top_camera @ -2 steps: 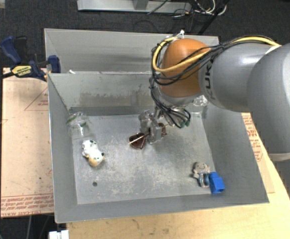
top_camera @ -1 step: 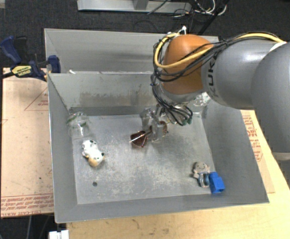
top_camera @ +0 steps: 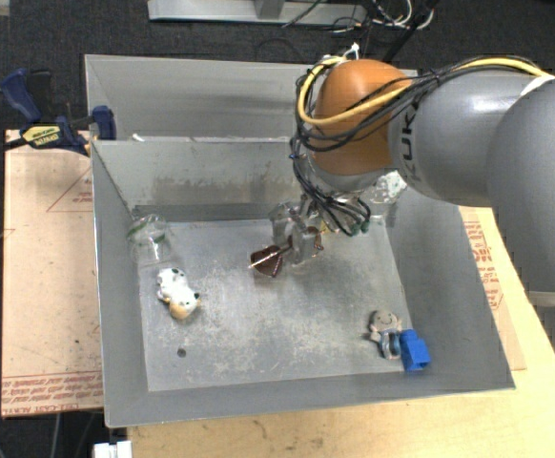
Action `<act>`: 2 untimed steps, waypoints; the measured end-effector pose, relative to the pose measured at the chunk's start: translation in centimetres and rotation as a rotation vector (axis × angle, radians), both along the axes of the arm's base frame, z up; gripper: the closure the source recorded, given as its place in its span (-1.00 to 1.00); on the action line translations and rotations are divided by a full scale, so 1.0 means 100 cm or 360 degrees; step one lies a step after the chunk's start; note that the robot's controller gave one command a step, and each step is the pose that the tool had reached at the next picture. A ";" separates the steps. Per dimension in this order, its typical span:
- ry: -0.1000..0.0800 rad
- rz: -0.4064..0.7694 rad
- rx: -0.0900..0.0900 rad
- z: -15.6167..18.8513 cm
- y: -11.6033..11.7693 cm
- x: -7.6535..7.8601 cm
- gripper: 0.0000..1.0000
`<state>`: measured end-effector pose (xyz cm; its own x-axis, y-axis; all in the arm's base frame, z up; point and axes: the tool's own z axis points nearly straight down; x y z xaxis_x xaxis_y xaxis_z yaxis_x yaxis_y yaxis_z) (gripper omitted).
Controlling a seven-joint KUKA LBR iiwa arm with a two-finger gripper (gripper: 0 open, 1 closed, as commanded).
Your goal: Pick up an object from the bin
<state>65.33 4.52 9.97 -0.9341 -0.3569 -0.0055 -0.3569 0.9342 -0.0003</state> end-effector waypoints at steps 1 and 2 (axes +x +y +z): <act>0.0003 0.0000 0.0000 0.006 0.000 -0.001 1.00; 0.0011 0.0000 -0.0001 0.020 0.000 -0.002 1.00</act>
Offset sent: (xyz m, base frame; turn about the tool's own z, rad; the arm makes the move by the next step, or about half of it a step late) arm 0.0000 0.0000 0.0584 0.0000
